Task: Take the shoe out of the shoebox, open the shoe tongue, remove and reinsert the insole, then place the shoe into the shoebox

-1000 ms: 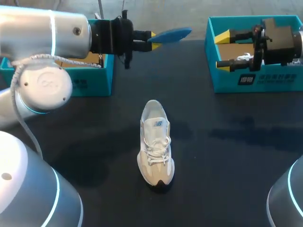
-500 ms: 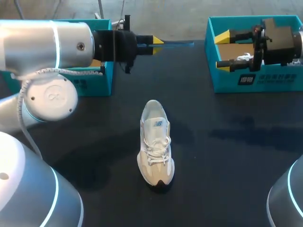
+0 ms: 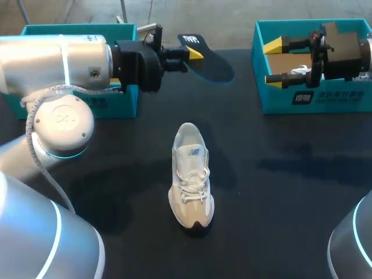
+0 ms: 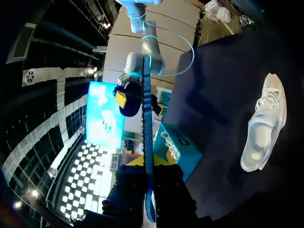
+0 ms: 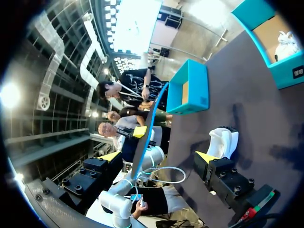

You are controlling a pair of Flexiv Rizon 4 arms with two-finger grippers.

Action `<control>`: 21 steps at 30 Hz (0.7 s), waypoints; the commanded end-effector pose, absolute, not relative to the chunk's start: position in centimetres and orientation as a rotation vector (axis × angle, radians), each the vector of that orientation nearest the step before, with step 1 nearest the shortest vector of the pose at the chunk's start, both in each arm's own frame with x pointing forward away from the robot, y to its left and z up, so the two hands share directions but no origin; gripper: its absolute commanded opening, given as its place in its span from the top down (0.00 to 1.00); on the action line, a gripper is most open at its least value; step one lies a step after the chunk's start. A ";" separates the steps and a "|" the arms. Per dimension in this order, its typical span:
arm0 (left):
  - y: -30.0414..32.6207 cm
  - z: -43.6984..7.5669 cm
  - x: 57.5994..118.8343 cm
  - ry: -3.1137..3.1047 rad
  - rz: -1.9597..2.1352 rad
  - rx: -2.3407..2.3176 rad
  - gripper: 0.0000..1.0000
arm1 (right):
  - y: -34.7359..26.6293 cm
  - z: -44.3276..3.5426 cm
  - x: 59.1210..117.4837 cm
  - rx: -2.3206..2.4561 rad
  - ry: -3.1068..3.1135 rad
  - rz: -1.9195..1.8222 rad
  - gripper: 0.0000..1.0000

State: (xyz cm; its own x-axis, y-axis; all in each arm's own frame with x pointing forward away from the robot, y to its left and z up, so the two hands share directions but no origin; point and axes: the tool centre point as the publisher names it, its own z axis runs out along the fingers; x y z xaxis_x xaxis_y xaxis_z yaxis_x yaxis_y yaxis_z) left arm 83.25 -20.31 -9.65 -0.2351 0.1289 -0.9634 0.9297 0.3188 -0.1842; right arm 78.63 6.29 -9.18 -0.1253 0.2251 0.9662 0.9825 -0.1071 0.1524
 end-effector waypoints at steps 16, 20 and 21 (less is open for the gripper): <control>-20.0 -11.0 83.4 1.364 -1.078 1.065 1.00 | 6.4 -9.2 78.7 -1.398 -1.418 -1.295 0.00; -20.1 -11.1 83.5 1.281 -1.081 1.074 1.00 | 6.4 -9.2 78.7 -1.398 -1.418 -1.295 0.00; -20.0 -11.2 83.5 1.255 -1.067 1.084 1.00 | 6.4 -9.2 78.7 -1.398 -1.418 -1.295 0.00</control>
